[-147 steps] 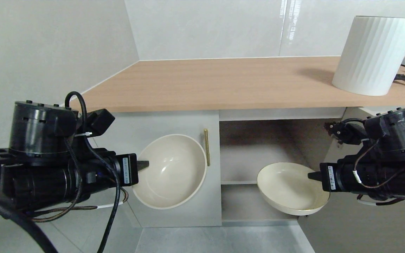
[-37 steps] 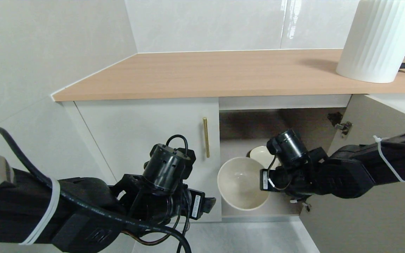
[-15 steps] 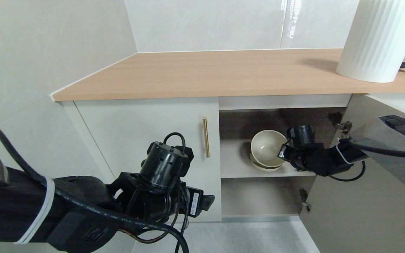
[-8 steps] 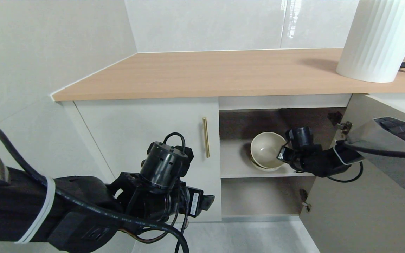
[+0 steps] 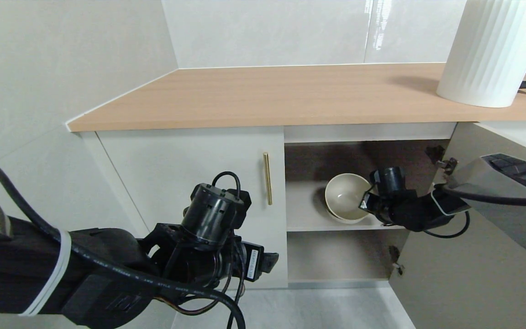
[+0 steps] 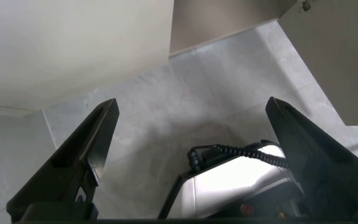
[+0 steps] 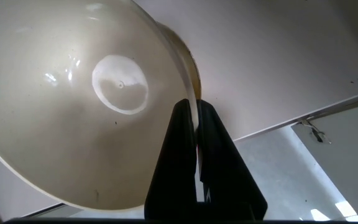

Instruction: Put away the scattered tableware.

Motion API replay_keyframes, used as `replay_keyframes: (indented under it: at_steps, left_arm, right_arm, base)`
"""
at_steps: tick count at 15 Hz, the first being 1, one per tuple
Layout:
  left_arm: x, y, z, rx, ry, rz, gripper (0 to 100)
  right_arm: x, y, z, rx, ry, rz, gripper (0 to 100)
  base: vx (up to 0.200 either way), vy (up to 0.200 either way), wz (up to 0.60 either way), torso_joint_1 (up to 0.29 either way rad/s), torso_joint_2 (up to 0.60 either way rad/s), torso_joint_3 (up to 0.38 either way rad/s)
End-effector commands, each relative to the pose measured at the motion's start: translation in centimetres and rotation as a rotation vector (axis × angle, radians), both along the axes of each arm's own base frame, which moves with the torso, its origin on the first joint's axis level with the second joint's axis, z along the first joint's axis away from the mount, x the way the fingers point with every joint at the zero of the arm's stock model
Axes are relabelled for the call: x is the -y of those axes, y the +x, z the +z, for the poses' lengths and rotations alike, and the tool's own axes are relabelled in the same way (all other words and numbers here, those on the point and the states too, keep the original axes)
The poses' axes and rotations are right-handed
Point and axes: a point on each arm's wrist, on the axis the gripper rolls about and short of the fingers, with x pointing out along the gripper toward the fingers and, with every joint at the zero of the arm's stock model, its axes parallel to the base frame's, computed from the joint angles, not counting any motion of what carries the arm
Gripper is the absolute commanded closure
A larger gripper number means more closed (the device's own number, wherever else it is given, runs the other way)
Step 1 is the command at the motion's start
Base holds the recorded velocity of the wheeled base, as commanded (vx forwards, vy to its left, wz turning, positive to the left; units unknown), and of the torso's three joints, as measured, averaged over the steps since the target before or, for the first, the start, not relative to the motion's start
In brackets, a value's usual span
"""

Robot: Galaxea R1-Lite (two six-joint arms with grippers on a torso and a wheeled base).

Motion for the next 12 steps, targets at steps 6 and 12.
replay_keyframes:
  at_steps: [6, 12]
  left_arm:
    - [0.0, 0.1, 0.1, 0.003, -0.003, 0.004, 0]
    - [-1.3, 0.6, 1.5, 0.032, -0.050, 0.060, 0]
  right_arm:
    - [0.0, 0.0, 0.0, 0.001, -0.005, 0.004, 0]
    - [-0.7, -2.7, 3.1, -0.004, 0.036, 0.091, 0]
  base:
    - [0.000, 0.000, 0.00, 0.000, 0.00, 0.000]
    - [0.000, 0.000, 0.00, 0.000, 0.00, 0.000]
